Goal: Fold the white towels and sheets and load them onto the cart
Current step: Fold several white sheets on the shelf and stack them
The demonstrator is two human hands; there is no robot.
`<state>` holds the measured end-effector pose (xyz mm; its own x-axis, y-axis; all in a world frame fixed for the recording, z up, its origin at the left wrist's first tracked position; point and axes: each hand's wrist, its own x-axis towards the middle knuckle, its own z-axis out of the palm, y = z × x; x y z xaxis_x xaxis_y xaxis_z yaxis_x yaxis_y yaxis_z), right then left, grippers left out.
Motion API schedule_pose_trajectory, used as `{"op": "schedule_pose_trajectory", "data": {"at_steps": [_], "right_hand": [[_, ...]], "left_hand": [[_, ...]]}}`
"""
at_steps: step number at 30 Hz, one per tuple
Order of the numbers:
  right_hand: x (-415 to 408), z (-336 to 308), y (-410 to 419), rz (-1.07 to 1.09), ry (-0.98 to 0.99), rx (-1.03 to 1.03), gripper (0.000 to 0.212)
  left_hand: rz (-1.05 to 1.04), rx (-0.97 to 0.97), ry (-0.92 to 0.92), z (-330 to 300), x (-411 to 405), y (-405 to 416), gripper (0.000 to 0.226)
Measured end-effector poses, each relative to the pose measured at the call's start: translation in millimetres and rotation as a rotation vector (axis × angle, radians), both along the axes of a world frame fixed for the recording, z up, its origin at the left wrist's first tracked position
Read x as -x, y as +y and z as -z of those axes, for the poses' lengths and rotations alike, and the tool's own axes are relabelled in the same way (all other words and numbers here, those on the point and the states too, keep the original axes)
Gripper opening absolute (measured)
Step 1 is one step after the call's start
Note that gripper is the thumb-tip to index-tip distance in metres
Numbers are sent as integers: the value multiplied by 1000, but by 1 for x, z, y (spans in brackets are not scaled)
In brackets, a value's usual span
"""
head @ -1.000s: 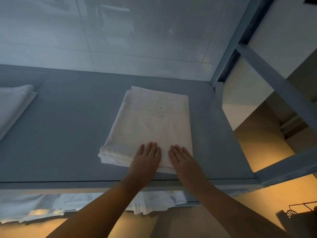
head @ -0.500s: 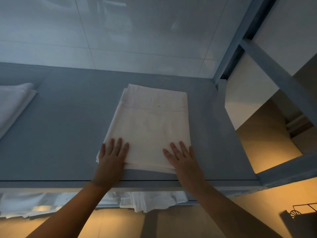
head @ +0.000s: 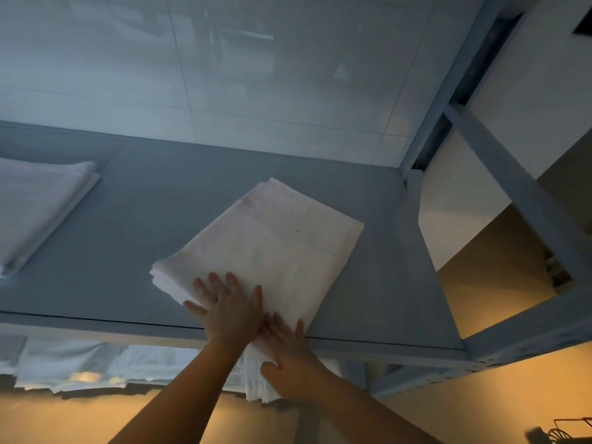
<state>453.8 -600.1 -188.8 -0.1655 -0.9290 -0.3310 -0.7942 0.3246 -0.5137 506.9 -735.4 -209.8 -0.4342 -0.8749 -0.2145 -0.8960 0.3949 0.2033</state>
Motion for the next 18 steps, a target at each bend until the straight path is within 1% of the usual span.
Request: {"op": "schedule_pose_trajectory", "data": {"at_steps": [1,2,4,6,8,10,13,16,18], "right_hand": [[0,1,3,-37,-13,41,65],[3,3,5,-66,32,88,60],[18,9,3,-111,214,160,52],[42,13,-11,-128,348,174,50],[76,15,-28,-74,444,145,52],[113,16,-43,46,533,57,53],[150,12,-58,203,573,-91,59],[156,8,-72,175,573,-164,71],[148,7,-83,108,597,-115,73]], "left_hand": [[-37,12,0,2,0,-1,77],[-47,29,-4,5,-2,-4,78],[-24,61,-7,13,-9,-9,79],[2,77,3,17,-15,-19,80],[22,80,16,19,-20,-32,79],[54,84,14,20,-24,-45,77],[123,80,1,20,-32,-61,74],[199,71,-22,18,-50,-91,72],[258,63,-57,16,-64,-114,71]]}}
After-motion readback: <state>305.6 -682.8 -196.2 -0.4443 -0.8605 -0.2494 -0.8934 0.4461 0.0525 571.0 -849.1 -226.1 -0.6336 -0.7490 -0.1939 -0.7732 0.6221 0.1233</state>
